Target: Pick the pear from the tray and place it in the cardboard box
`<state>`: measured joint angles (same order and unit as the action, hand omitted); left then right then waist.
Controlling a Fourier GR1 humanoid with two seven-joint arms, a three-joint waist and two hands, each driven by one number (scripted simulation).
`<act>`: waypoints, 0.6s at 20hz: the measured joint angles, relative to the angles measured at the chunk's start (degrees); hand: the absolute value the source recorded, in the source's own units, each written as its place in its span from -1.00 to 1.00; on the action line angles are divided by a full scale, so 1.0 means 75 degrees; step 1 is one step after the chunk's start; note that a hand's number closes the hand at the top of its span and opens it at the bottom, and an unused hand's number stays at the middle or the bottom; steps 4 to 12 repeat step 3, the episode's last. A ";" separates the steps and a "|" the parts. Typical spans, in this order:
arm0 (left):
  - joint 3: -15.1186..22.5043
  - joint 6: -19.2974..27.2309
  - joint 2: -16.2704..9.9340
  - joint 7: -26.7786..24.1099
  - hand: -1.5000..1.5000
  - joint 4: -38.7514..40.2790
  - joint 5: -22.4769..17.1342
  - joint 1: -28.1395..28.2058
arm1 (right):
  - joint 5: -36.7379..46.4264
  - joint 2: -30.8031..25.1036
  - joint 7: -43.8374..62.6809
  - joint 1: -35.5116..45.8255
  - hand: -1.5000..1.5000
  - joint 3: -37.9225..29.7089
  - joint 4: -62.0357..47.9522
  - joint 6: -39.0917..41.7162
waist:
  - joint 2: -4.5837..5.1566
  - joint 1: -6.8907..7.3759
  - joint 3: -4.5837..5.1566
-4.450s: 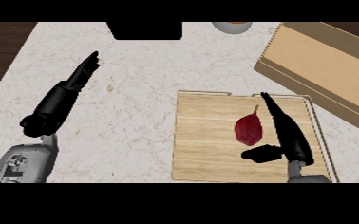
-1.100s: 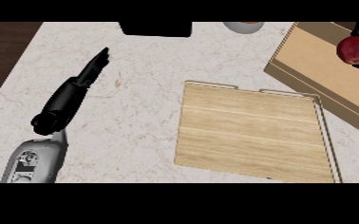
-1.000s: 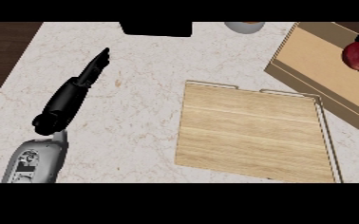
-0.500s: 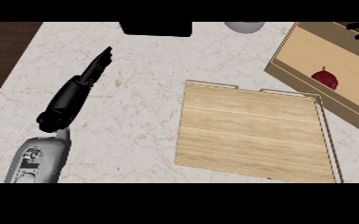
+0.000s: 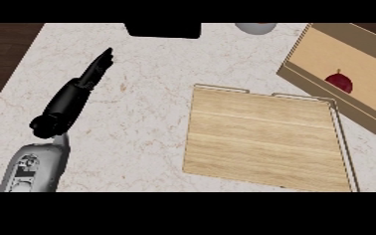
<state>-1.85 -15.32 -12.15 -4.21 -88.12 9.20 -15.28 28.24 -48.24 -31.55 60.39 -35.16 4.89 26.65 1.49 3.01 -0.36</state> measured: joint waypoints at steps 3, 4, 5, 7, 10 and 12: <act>0.0048 -0.0003 0.0045 -0.0004 0.00 -0.0051 0.0004 -0.0013 | -0.0498 -0.0247 0.0358 -0.0066 -1.00 -0.0506 -0.0187 0.0002 | 0.0042 0.0063 -0.0004; 0.0048 -0.0003 0.0045 -0.0004 0.00 -0.0051 0.0004 -0.0013 | -0.0498 -0.0247 0.0358 -0.0066 -1.00 -0.0506 -0.0187 0.0002 | 0.0042 0.0063 -0.0004; 0.0048 -0.0003 0.0045 -0.0004 0.00 -0.0051 0.0004 -0.0013 | -0.0498 -0.0247 0.0358 -0.0066 -1.00 -0.0506 -0.0187 0.0002 | 0.0042 0.0063 -0.0004; 0.0048 -0.0003 0.0045 -0.0004 0.00 -0.0051 0.0004 -0.0013 | -0.0498 -0.0247 0.0358 -0.0066 -1.00 -0.0506 -0.0187 0.0002 | 0.0042 0.0063 -0.0004; 0.0048 -0.0003 0.0045 -0.0004 0.00 -0.0051 0.0004 -0.0013 | -0.0498 -0.0247 0.0358 -0.0066 -1.00 -0.0506 -0.0187 0.0002 | 0.0042 0.0063 -0.0004; 0.0048 -0.0003 0.0045 -0.0004 0.00 -0.0051 0.0004 -0.0013 | -0.0498 -0.0247 0.0358 -0.0066 -1.00 -0.0506 -0.0187 0.0002 | 0.0042 0.0063 -0.0004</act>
